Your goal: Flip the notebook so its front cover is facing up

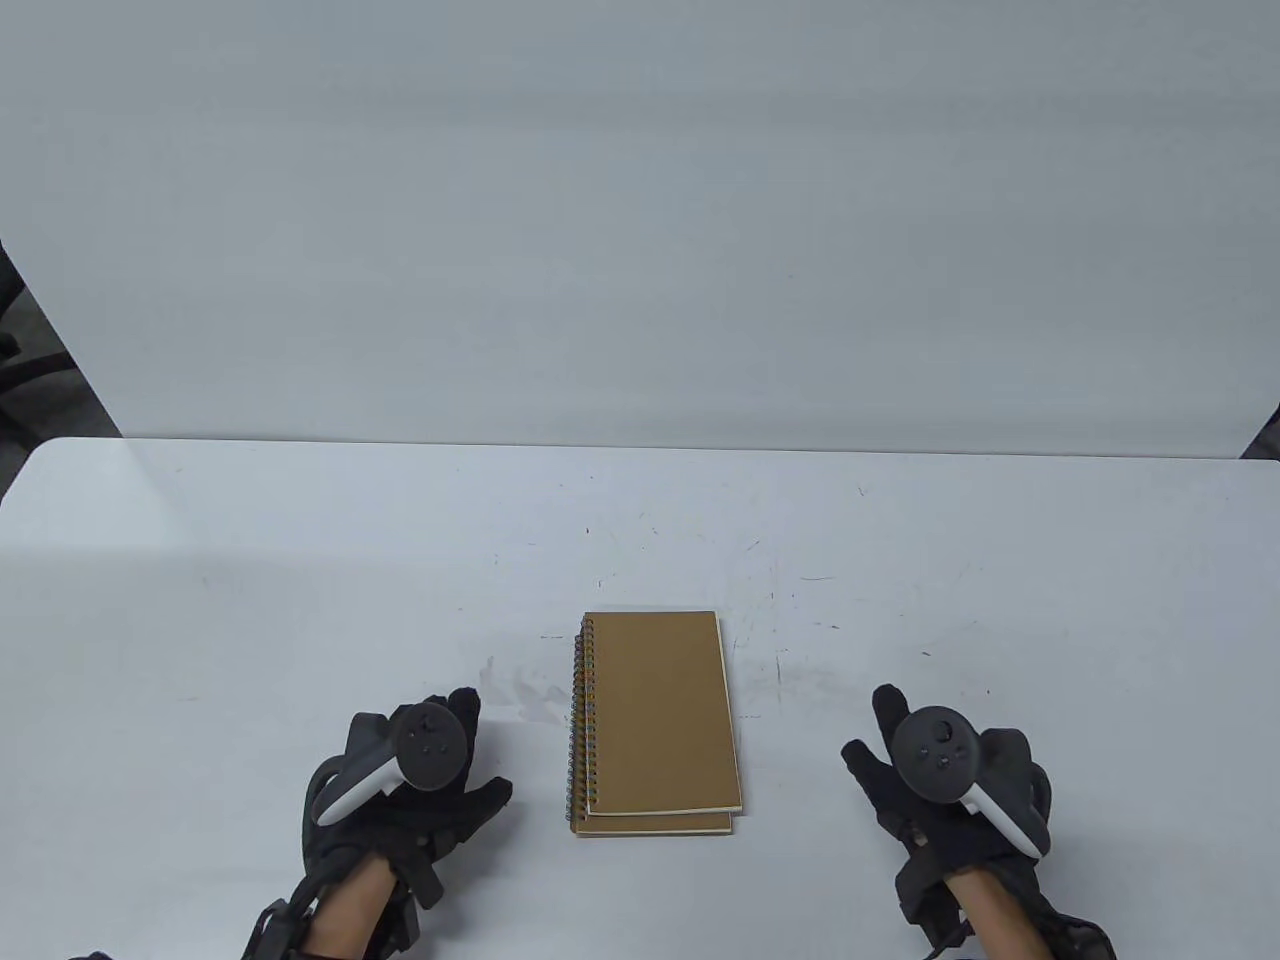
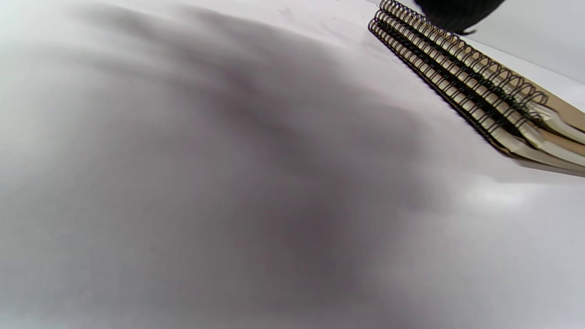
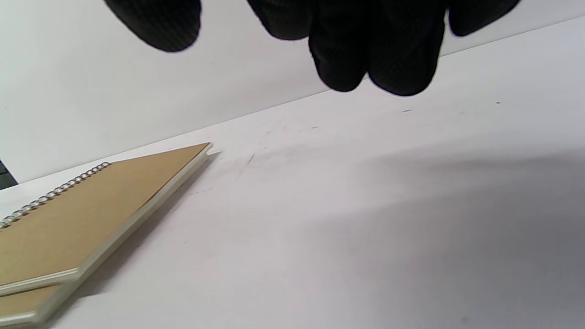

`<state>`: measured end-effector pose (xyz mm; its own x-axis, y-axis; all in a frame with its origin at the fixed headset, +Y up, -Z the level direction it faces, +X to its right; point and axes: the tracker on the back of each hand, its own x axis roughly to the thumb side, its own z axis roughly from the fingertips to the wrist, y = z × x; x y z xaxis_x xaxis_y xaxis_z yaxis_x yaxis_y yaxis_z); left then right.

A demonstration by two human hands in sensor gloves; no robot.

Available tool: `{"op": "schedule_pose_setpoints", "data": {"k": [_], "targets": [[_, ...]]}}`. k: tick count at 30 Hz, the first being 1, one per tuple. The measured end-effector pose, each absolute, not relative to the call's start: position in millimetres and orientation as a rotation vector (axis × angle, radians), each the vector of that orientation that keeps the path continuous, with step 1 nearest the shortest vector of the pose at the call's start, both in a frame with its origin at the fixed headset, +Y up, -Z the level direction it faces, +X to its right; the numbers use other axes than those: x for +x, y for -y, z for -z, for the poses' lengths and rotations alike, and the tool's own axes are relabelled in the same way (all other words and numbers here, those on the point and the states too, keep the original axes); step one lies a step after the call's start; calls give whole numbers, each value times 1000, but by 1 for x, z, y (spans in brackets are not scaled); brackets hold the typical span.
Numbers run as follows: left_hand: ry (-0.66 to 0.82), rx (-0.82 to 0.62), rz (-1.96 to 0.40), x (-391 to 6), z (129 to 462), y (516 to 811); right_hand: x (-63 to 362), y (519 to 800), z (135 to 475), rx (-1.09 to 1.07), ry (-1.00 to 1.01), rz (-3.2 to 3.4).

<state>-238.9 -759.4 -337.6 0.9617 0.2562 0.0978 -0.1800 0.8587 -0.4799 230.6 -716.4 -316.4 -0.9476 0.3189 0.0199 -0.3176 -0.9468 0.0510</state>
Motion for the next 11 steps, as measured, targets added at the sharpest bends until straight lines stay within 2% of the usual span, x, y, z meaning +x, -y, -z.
{"op": "schedule_pose_setpoints", "data": {"k": [11], "targets": [[151,-538,-226,-234,339,771,244,727,311,47,-61,-2826]]}}
